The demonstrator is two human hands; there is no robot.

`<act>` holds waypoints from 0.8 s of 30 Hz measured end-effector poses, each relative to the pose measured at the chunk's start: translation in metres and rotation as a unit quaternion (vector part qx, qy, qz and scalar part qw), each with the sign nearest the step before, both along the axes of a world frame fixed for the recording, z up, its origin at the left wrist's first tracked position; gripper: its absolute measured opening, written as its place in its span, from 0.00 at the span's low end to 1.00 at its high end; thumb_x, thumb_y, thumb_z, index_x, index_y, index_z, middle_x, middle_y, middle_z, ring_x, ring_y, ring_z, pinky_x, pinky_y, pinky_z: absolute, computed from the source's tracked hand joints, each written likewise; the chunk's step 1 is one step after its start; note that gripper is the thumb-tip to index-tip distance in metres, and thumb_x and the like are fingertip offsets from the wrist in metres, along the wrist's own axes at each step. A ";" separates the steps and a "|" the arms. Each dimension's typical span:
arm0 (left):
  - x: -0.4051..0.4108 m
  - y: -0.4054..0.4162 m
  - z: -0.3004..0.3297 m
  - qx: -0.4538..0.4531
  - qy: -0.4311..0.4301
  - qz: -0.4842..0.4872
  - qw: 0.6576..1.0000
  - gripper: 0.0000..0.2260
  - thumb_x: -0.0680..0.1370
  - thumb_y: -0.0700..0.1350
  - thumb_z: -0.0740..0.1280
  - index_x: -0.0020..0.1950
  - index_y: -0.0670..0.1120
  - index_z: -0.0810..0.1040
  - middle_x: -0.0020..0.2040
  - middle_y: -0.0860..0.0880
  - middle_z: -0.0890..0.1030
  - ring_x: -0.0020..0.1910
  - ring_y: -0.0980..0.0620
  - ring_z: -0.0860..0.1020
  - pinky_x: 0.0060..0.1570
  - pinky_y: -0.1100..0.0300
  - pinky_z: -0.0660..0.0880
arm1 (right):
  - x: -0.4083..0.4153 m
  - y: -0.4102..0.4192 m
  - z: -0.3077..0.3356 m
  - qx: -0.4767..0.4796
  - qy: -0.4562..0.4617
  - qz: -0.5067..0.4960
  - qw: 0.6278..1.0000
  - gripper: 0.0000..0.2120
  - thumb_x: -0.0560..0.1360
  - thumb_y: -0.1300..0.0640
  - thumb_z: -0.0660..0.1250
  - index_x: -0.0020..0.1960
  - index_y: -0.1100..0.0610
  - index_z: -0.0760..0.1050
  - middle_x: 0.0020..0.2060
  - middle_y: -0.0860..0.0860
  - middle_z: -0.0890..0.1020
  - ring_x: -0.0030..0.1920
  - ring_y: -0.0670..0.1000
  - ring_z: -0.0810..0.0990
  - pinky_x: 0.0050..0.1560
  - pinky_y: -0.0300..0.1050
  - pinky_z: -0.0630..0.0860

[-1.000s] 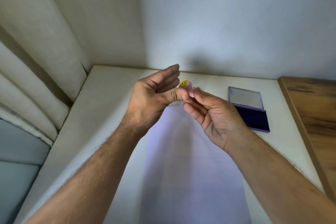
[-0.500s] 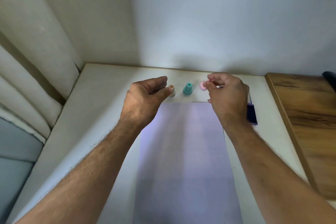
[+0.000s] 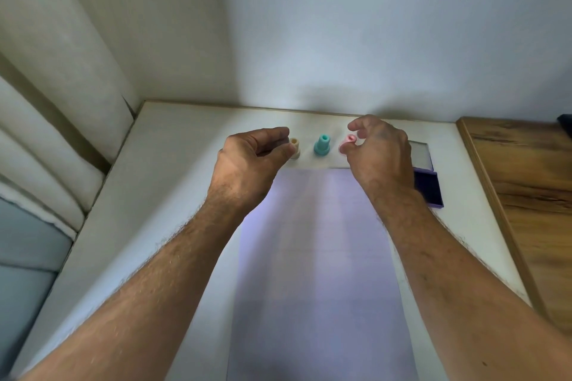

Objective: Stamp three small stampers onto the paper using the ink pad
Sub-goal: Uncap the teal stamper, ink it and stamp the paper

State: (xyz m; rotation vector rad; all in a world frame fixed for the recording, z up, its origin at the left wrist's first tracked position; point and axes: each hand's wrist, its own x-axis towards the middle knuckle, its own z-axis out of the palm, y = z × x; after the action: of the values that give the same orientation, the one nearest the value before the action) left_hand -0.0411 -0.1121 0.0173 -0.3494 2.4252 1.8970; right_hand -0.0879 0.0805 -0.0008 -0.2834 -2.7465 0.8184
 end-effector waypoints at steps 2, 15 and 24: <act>0.000 0.000 0.000 0.002 0.001 0.001 1.000 0.14 0.74 0.50 0.73 0.59 0.55 0.83 0.48 0.63 0.85 0.52 0.65 0.82 0.59 0.58 0.77 | 0.003 -0.002 0.003 0.010 0.034 0.004 0.999 0.13 0.72 0.57 0.71 0.57 0.50 0.79 0.53 0.51 0.82 0.46 0.51 0.79 0.47 0.42 0.75; 0.000 -0.003 -0.005 0.033 0.010 -0.015 0.999 0.19 0.70 0.40 0.77 0.59 0.53 0.83 0.49 0.59 0.85 0.50 0.65 0.82 0.56 0.65 0.77 | 0.009 -0.020 -0.002 0.115 0.051 0.129 0.984 0.14 0.76 0.62 0.67 0.59 0.51 0.81 0.49 0.50 0.85 0.54 0.53 0.73 0.52 0.46 0.76; 0.015 0.012 0.004 0.039 0.017 -0.051 0.998 0.24 0.68 0.38 0.78 0.60 0.56 0.82 0.54 0.57 0.84 0.48 0.60 0.84 0.52 0.61 0.78 | 0.079 -0.028 0.021 -0.340 -0.036 0.002 0.940 0.11 0.72 0.60 0.74 0.53 0.50 0.83 0.50 0.43 0.85 0.56 0.42 0.81 0.59 0.37 0.76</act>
State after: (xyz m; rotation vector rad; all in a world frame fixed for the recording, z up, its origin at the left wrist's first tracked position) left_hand -0.0264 -0.1000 0.0214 -0.1878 2.3321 1.9635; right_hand -0.0086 0.0521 0.0204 -0.4374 -2.4220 1.7704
